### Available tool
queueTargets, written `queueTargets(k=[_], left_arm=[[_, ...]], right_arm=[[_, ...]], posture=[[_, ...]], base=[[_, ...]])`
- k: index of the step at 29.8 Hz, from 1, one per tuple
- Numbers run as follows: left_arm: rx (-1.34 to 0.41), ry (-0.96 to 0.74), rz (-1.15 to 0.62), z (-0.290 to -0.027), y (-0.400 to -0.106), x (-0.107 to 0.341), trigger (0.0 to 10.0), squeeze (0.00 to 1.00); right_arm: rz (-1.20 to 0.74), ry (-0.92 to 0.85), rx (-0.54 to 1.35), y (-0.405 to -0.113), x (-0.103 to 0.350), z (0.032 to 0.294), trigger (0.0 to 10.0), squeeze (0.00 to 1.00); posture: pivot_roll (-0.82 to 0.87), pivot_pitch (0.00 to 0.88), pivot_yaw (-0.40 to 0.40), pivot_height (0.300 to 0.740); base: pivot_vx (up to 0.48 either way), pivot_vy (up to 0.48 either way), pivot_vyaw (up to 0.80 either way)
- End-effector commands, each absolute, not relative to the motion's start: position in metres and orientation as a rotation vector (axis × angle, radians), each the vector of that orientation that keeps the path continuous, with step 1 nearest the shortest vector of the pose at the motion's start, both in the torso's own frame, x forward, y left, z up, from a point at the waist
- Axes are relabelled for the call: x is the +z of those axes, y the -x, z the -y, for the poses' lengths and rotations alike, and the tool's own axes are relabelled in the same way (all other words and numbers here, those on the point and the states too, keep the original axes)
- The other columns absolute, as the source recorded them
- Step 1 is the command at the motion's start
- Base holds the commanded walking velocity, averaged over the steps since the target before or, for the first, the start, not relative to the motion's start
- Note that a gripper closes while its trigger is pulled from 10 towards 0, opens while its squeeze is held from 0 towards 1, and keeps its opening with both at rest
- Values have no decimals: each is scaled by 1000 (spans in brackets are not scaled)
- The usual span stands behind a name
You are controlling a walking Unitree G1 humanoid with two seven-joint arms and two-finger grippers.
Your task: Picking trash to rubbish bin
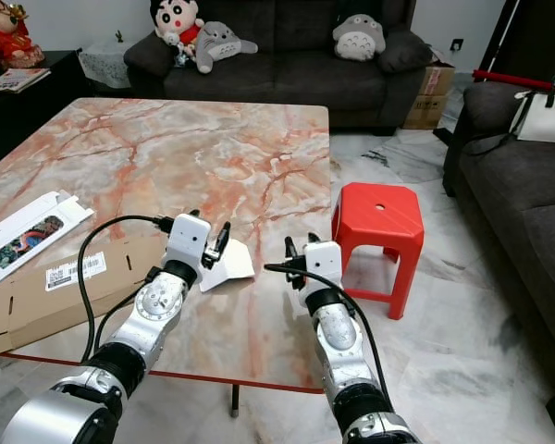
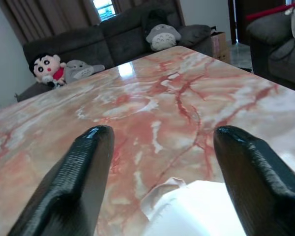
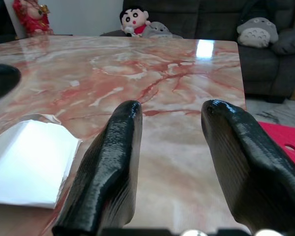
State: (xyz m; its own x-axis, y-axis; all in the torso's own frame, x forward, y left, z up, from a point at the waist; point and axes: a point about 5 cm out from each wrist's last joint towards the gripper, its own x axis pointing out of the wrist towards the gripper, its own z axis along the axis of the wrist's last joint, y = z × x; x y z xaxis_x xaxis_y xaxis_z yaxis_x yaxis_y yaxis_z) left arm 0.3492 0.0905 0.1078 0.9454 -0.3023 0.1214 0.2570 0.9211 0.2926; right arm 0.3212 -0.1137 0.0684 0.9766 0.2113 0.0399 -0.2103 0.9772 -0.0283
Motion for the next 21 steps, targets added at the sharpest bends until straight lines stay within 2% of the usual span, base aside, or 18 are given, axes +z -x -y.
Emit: queueTargets(k=[1, 4, 8, 14, 15, 21], left_arm=[[-332, -317, 183, -88, -347, 108, 10000, 1000], [-375, -360, 188, -84, -346, 107, 10000, 1000], [-510, -574, 254, -77, -340, 108, 10000, 1000], [-619, -715, 302, -75, -335, 109, 10000, 1000], [-645, -756, 311, -75, -333, 108, 10000, 0], [-787, -945, 284, -82, -329, 102, 10000, 0]], right_arm=[[44, 21, 216, -322, 69, 112, 10000, 0], [43, 22, 216, -322, 69, 112, 10000, 0], [40, 23, 216, -321, 68, 112, 10000, 0], [36, 21, 219, -321, 67, 111, 10000, 0], [35, 21, 220, -321, 67, 111, 10000, 0], [31, 24, 227, -321, 67, 110, 10000, 0]], posture=[[138, 22, 21, 740], [140, 23, 21, 740], [141, 21, 22, 740], [144, 20, 23, 740], [144, 20, 23, 740], [151, 10, 23, 740]], base=[[0, 0, 0], [0, 0, 0], [0, 0, 0], [0, 0, 0], [0, 0, 0], [0, 0, 0]])
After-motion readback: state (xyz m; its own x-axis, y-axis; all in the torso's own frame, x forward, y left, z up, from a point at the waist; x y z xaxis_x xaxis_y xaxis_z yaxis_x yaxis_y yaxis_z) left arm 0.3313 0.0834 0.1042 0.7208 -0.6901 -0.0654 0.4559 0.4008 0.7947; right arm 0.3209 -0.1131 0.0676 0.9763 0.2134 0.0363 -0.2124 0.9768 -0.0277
